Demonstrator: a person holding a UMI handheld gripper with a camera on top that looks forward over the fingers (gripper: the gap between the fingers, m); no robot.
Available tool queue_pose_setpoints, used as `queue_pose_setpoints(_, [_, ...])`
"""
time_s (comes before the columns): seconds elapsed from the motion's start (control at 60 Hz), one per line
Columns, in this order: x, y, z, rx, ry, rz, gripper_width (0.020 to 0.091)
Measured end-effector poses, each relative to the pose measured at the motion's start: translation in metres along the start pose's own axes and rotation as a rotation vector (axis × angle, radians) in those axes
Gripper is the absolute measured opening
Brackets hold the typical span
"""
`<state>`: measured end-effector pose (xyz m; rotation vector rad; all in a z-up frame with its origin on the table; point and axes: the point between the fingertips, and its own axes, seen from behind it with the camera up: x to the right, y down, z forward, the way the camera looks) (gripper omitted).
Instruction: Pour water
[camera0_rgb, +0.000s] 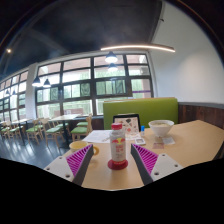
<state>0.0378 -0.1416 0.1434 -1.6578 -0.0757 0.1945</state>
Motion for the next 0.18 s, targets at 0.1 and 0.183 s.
queue_pose_setpoints(0.1, [-0.018, -0.004, -0.039, 0.011, -0.043, -0.011, 0.0824])
queue_pose_setpoints(0.183, [-0.029, -0.007, -0.066, 0.025, -0.059, -0.022, 0.0825])
